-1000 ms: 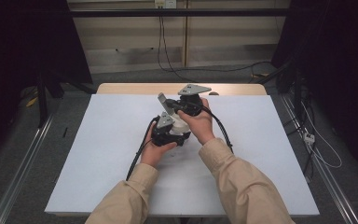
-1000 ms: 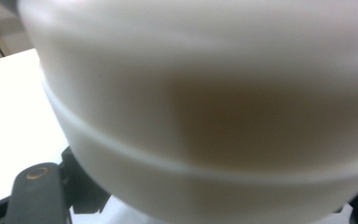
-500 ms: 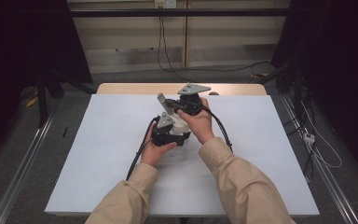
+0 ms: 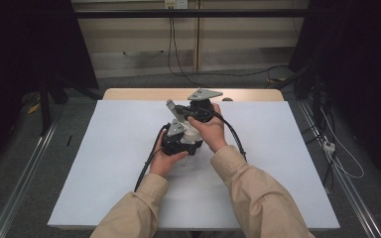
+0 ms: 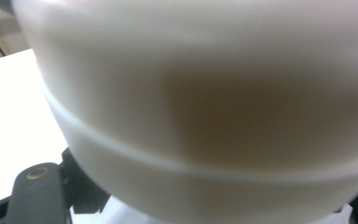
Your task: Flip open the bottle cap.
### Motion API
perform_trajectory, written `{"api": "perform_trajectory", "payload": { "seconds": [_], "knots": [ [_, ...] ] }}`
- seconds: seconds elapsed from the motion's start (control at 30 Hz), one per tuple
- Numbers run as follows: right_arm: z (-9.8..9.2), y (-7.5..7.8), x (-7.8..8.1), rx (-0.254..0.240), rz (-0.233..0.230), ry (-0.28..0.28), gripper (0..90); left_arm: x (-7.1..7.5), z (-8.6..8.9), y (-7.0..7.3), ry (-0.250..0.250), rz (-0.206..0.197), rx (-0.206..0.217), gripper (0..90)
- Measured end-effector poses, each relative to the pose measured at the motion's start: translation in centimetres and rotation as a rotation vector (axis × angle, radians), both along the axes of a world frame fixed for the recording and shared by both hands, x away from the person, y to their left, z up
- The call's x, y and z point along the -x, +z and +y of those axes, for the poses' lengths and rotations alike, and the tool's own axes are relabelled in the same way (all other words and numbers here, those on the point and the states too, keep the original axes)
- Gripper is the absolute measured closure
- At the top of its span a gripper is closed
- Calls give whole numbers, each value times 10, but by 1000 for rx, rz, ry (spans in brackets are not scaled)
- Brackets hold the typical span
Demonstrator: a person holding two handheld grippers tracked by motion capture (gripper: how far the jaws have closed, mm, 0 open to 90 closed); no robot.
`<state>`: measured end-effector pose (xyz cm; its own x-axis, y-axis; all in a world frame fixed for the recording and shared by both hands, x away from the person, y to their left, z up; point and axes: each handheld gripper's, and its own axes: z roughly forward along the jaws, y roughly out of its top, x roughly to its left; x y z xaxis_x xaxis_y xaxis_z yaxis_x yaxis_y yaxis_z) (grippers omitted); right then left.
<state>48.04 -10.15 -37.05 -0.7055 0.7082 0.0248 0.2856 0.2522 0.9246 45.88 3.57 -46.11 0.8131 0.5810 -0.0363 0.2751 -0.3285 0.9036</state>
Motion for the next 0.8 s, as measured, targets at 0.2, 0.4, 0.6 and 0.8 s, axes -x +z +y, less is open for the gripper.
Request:
{"api": "perform_trajectory", "payload": {
  "seconds": [0.2, 0.4, 0.6, 0.8],
  "knots": [
    [1, -1, -1, 2, 4, 2, 900, 0, 0, 0, -1, -1, -5, 190],
    [2, -2, -2, -2, 5, 2, 900, 0, 0, 0, 0, -2, -7, 190],
    [3, -3, -3, -3, 7, 3, 900, 0, 0, 0, -3, -9, -13, 190],
    [4, -4, -5, -2, 10, 4, 900, 0, 0, 0, -2, -5, -9, 190]
  ]
}}
